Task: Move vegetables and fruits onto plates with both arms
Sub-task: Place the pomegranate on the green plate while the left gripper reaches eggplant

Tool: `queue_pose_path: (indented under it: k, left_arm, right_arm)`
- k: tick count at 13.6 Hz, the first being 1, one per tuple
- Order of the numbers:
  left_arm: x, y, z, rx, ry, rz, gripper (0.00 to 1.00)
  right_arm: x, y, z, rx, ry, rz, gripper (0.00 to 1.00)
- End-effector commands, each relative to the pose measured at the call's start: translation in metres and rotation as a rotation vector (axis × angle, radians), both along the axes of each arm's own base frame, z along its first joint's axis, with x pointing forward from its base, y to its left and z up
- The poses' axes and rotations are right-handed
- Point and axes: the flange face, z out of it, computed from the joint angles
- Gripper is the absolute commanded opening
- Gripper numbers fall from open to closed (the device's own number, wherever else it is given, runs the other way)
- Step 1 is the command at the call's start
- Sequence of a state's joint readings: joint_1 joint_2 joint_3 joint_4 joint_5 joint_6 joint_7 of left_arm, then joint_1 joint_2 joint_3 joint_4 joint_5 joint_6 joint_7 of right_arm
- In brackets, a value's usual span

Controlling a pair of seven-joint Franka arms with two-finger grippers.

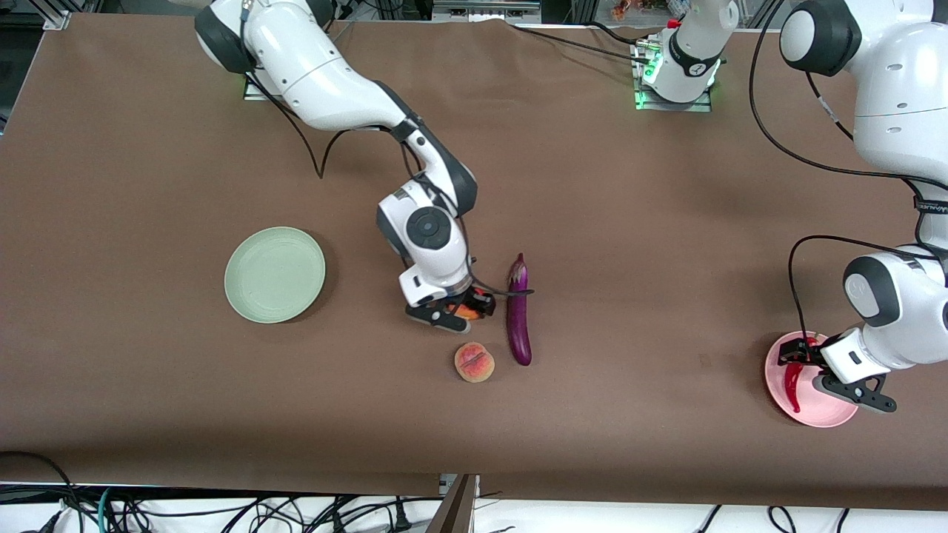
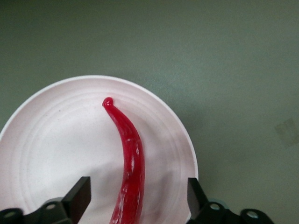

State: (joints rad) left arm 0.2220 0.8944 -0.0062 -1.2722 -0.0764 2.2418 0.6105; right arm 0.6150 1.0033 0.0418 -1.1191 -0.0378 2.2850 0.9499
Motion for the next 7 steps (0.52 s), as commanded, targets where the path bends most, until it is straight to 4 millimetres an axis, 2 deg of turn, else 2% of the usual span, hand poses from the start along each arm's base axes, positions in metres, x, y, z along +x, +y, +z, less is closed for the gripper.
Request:
queue_pose_path:
  k: [1, 2, 3, 4, 5, 7]
  left_arm:
    - [0.006, -0.011, 0.022, -0.038, 0.016, -0.009, 1.00]
    - [0.005, -0.030, 0.024, -0.066, 0.035, -0.034, 1.00]
    - [0.006, -0.060, 0.021, -0.114, 0.058, -0.065, 1.00]
    - [0.007, -0.081, 0.023, -0.142, 0.071, -0.091, 1.00]
    - [0.009, -0.100, 0.026, -0.165, 0.071, -0.116, 1.00]
    - [0.011, -0.138, 0.028, -0.210, 0.068, -0.159, 1.00]
  right_arm:
    - [0.026, -0.055, 0.051, -0.083, 0.061, 0.157, 0.00]
    - [0.029, -0.077, 0.067, -0.130, 0.106, 0.267, 0.00]
    - [0.037, -0.112, 0.079, -0.176, 0.161, 0.325, 0.00]
    - [0.042, -0.141, 0.087, -0.217, 0.197, 0.357, 0.00]
    - [0.042, -0.171, 0.090, -0.261, 0.238, 0.373, 0.00]
    - [0.026, -0.208, 0.091, -0.295, 0.303, 0.359, 0.00]
